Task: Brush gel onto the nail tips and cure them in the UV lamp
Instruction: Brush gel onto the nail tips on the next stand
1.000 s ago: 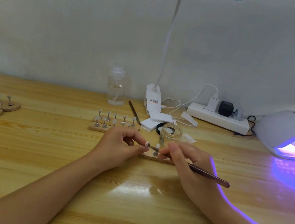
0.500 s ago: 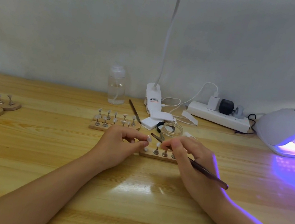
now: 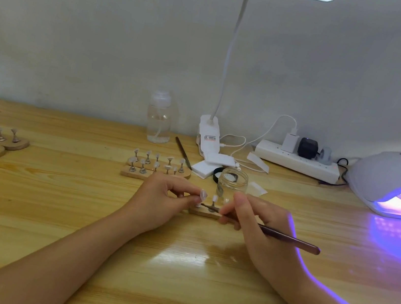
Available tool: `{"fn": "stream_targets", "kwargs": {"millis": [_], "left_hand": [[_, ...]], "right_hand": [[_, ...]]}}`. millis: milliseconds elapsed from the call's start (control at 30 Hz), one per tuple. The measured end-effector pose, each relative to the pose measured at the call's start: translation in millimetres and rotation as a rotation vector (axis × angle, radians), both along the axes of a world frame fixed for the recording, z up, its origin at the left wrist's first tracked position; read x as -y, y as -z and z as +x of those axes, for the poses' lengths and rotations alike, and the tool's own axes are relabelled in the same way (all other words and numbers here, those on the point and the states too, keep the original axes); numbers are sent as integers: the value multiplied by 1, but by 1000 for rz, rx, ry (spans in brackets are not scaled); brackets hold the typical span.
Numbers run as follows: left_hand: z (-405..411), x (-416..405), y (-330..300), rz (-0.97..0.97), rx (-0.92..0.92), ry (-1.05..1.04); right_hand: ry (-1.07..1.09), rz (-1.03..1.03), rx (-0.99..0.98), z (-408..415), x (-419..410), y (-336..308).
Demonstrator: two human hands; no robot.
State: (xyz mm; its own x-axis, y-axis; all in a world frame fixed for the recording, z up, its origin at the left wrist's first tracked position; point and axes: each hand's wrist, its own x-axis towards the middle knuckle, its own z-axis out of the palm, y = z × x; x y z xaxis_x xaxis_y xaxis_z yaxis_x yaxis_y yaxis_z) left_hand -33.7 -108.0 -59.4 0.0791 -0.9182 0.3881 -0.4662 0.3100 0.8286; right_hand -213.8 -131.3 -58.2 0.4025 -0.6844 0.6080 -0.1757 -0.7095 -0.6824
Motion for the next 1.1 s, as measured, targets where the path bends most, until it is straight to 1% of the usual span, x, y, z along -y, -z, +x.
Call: {"fn": "stream_targets", "kwargs": {"millis": [133,233,300,433,567,600,667,733,833,967,1100], "left_hand": [[0,0,0,11,30,5],[0,1,0,4,51,-1],[0,1,0,4,49,-6],[0,1,1,6,48,-15],[0,0,0,3,65,-21],[0,0,0,1,64,-21],[0,0,0,-3,65,-23],[0,1,0,-2,71,-30],[0,1,0,-3,67,-39],[-1,0,-1,-18,75,-44],[-1,1,0,-8,24,-57]], "right_hand": [[36,-41,-61,0,3,-1],[-10,47,7,0,1,1],[-15,57,52,-1,0,2],[24,-15,-31,1,1,-2],[0,35,31,0,0,1],[15,6,29,0,1,1],[62,-71,-42,0,3,1],[72,-86,-70,1,5,1],[32,-36,2,1,3,2],[64,-81,-45,1,3,0],[31,-61,41,-1,0,0]]}}
